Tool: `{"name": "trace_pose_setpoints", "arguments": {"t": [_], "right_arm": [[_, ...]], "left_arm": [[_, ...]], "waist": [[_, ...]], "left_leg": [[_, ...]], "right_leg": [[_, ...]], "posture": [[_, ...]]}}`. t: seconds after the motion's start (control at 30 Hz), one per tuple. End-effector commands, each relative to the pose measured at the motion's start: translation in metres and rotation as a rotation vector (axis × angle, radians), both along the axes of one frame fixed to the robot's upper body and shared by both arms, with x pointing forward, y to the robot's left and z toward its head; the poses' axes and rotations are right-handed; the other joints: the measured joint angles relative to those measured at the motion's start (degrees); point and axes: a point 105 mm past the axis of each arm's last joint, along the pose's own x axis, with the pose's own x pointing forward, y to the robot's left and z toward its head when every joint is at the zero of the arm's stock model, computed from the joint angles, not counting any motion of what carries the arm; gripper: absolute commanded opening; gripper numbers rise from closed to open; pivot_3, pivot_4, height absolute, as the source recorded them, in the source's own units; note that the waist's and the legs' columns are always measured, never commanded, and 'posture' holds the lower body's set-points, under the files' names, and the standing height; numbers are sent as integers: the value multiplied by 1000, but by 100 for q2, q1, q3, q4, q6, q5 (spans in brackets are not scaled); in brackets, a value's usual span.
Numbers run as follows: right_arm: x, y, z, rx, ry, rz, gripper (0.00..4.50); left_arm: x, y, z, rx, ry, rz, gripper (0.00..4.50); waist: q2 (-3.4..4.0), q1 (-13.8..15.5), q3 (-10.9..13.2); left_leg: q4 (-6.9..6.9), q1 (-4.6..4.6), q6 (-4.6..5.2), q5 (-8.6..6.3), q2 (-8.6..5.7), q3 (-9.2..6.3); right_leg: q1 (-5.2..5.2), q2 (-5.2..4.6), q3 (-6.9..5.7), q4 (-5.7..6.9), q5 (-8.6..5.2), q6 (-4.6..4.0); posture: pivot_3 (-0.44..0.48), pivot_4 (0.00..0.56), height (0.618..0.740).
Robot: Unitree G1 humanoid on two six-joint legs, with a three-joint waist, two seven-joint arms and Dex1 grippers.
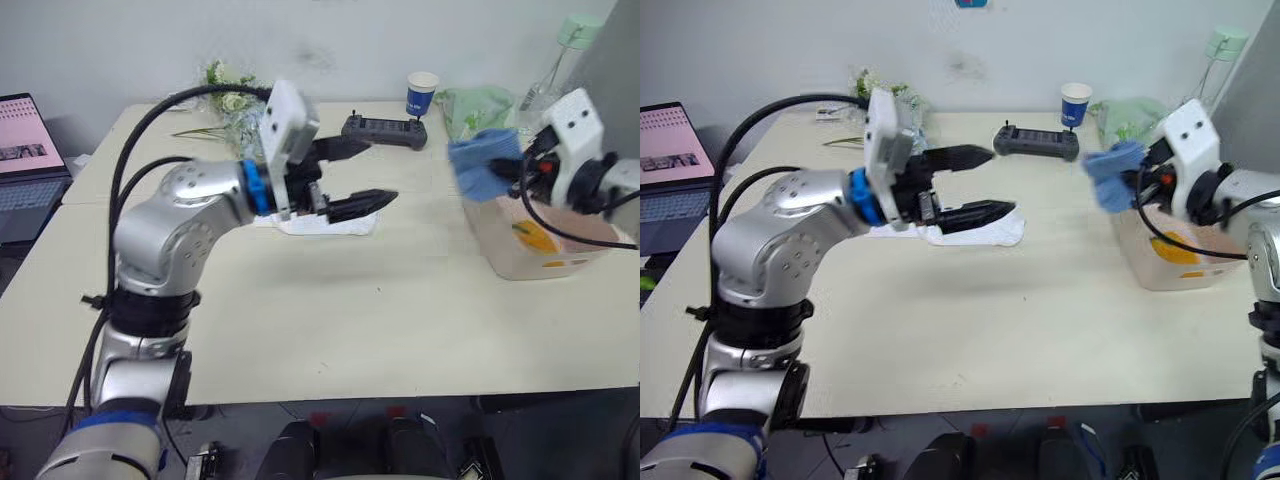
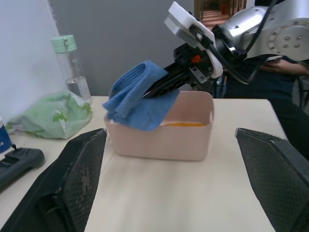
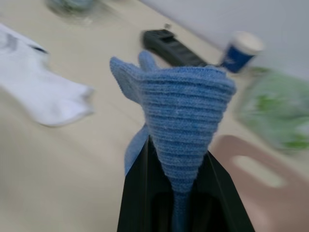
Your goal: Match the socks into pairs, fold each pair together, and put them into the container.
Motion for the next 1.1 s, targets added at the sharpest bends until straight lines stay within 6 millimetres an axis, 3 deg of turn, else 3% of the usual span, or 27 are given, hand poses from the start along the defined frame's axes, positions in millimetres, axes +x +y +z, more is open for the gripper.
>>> {"name": "trace_pose_setpoints", "arguments": {"t": [0.03,0.2,0.4,0.63,0.8,0.83,1.0,1.1], "right_arm": [[12,-27,8,-250,-98,-49,0],[31,-57,-19,-539,-5,-45,0],[34,-68,-54,-663,179,33,0],[31,-63,-59,-609,290,119,2397],[26,-59,-41,-581,317,159,4262],[22,-58,-38,-573,336,176,4471],[6,-50,-9,-483,377,220,4471],[9,-50,6,-474,320,180,4471]], "left_arm": [[3,-19,10,-17,-71,-16,4443],[-10,-39,1,-9,-69,-98,4443],[-15,-32,-16,20,-47,-77,4443],[-19,-29,-23,31,-31,-65,4500],[-15,-28,-21,20,-44,-43,4500],[-15,-28,-21,24,-44,-45,4500],[-13,-22,-22,29,-41,-34,4500],[-10,-20,-22,28,-44,-23,4500]], "waist": [[-1,-19,1],[1,-114,3],[0,-135,4],[1,-114,5],[1,-103,5],[1,-97,5],[2,-78,6],[3,-84,6]], "left_leg": [[-1,0,0,0,1,5],[-2,0,-1,0,4,26],[-1,2,-1,1,7,33],[-1,1,-2,1,5,22],[-1,1,-2,1,5,15],[-1,1,-2,1,5,14],[0,0,-2,1,3,10],[-1,2,-2,1,5,8]], "right_leg": [[-2,0,3,1,0,0],[-13,0,15,4,0,0],[-17,1,25,3,0,0],[-16,-1,32,2,0,0],[-15,-1,30,2,0,0],[-15,-1,30,2,0,0],[-15,-2,29,1,0,0],[-15,-2,31,3,0,0]], "posture": [[0,150,740],[0,150,740],[0,150,740],[0,150,740],[0,150,740],[0,150,740],[0,150,740],[0,150,740]]}}
